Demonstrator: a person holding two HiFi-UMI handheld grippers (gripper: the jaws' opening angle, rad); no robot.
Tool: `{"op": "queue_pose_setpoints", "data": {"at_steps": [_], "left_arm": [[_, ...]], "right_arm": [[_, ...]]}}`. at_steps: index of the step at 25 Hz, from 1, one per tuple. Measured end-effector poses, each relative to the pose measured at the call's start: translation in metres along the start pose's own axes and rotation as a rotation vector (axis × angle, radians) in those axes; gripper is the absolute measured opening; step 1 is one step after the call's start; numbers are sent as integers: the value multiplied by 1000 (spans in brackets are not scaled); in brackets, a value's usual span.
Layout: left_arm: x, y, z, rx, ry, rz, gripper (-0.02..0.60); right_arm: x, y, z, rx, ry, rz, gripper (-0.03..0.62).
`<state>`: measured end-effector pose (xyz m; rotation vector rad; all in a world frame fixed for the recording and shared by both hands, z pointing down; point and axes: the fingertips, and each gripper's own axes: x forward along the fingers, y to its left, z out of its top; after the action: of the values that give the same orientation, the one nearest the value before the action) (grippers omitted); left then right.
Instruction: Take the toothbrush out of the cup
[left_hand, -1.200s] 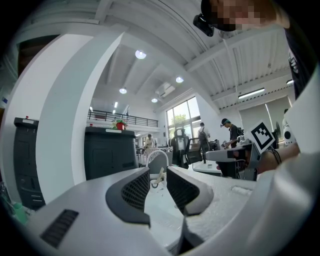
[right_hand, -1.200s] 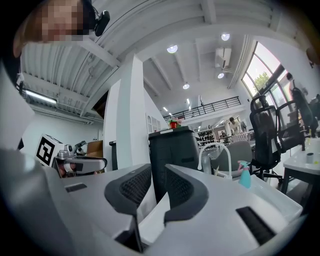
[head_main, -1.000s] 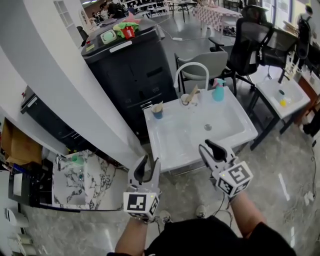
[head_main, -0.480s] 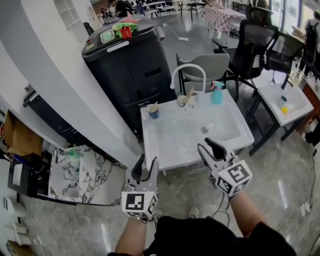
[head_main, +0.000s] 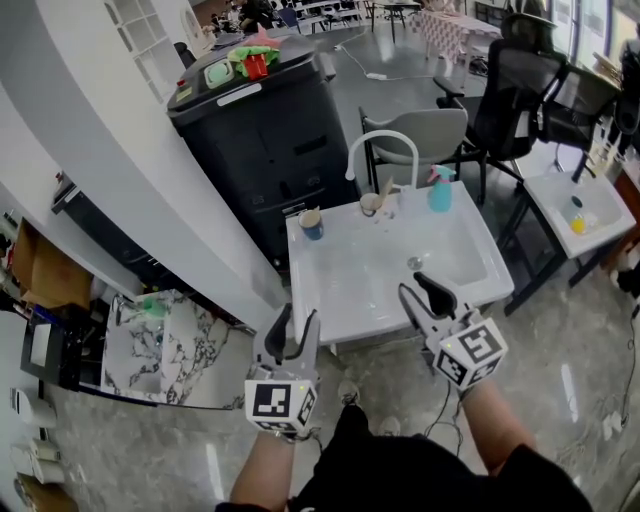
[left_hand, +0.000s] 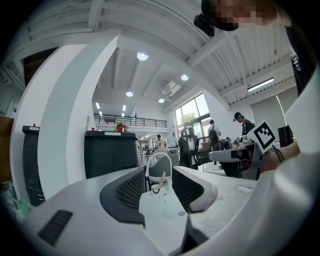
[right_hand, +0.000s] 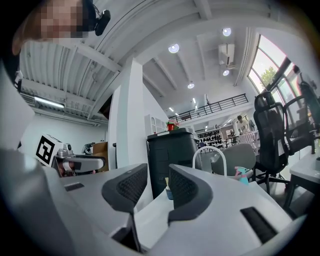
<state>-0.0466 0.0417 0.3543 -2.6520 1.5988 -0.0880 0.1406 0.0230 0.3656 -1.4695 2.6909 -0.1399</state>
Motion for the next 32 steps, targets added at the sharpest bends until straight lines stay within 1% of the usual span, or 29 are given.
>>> {"op": "queue_pose_setpoints", "data": {"at_steps": [6, 13, 17, 25, 32], "left_arm": [[26, 19, -7, -12, -5, -8, 161], [71, 55, -14, -23, -1, -32, 166], [99, 74, -18, -20, 3, -45, 167], [150, 112, -26, -51, 16, -62, 173], [186, 143, -36, -60, 31, -95, 176]], "right_arm": [[25, -11, -2, -5, 5, -15, 135], [72, -34, -5, -3, 18, -41, 144], [99, -50, -8, 1, 29, -61, 147], [149, -83, -16, 28, 50, -108, 161], [189, -98, -23, 40, 63, -143, 161]]}}
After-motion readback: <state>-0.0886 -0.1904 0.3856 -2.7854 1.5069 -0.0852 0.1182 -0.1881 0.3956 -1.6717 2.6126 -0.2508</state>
